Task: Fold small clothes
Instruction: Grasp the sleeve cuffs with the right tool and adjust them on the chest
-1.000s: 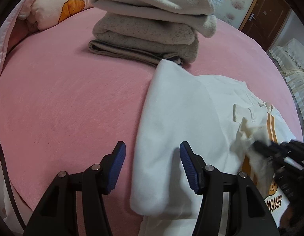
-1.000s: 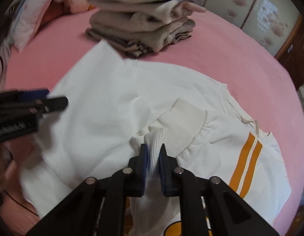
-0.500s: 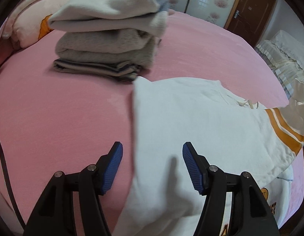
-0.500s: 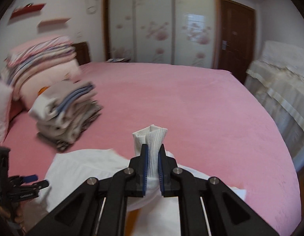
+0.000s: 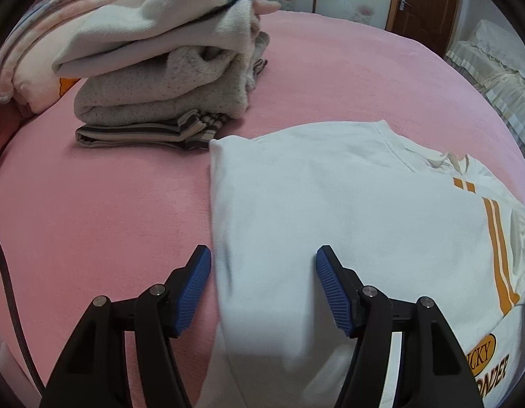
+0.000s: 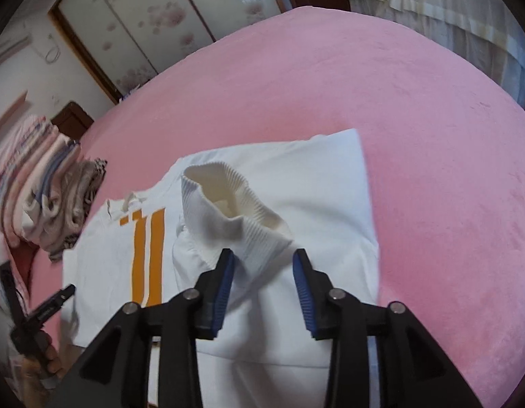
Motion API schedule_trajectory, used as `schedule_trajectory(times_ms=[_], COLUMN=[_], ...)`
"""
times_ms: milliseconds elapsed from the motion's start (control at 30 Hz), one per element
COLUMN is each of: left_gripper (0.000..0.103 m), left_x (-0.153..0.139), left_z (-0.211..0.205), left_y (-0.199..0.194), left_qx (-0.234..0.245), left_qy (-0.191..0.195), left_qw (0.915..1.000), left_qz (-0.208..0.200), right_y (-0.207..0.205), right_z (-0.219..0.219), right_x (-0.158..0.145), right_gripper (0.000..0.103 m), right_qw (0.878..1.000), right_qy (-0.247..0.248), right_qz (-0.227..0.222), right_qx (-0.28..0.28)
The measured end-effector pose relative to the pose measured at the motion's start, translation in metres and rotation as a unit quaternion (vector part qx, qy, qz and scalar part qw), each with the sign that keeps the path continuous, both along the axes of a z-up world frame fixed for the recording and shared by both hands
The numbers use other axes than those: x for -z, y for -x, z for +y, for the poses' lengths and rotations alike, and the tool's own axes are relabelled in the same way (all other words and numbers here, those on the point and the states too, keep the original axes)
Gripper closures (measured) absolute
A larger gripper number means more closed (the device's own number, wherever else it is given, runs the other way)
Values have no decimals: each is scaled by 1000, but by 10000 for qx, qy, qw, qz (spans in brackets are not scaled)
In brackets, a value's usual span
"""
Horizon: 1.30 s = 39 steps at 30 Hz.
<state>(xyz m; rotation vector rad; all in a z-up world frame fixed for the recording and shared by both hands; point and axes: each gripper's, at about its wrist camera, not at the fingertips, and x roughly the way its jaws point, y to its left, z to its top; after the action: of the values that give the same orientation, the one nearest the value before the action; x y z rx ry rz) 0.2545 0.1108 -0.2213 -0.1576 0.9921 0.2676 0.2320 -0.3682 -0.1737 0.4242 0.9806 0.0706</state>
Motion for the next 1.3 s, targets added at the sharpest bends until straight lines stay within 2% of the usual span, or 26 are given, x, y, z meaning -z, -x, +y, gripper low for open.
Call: schedule_trajectory(times_ms=[67, 200, 333, 433, 533, 667, 700, 800, 833, 1167, 1300], left_gripper=[40, 40, 40, 40, 40, 40, 40, 40, 39, 37, 37], left_x=[-1, 0, 0, 1, 1, 2, 2, 2, 2, 3, 3], left_z=[9, 27, 38, 38, 39, 37, 37, 36, 35, 22, 20], left_y=[-2, -7, -6, -4, -7, -16, -17, -21, -21, -32, -33], left_qx=[-96, -316, -474, -423, -346, -313, -312, -294, -289, -311, -320], left_qy=[75, 203, 344, 348, 297, 267, 265, 215, 192, 116, 96], left_qw=[9999, 9993, 9983, 9985, 9989, 9989, 9989, 9990, 9990, 9987, 9985], left_qz=[13, 38, 53, 87, 127, 217, 232, 268, 282, 399, 436], right_y=[-8, -35, -53, -40, -25, -26, -28, -33, -34, -47, -40], right_z=[-8, -6, -7, -8, -2, 17, 21, 28, 29, 19, 20], right_x=[-11, -21, -14, -24, -36, -28, -25, -21, -21, -6, -9], right_gripper=[56, 39, 39, 39, 39, 40, 42, 63, 67, 69, 81], right_qw=[9999, 9971, 9942, 9914, 9845, 9722, 9679, 9563, 9540, 9417, 9358], right_qy=[-81, -117, -192, -147, 124, 698, 838, 1038, 1088, 980, 1053], right_qz=[-64, -116, 10, -232, -401, -226, -187, -136, -137, 202, 211], right_qx=[-62, -738, -1056, -1280, -1701, -2222, -2362, -2729, -2792, -3211, -3357])
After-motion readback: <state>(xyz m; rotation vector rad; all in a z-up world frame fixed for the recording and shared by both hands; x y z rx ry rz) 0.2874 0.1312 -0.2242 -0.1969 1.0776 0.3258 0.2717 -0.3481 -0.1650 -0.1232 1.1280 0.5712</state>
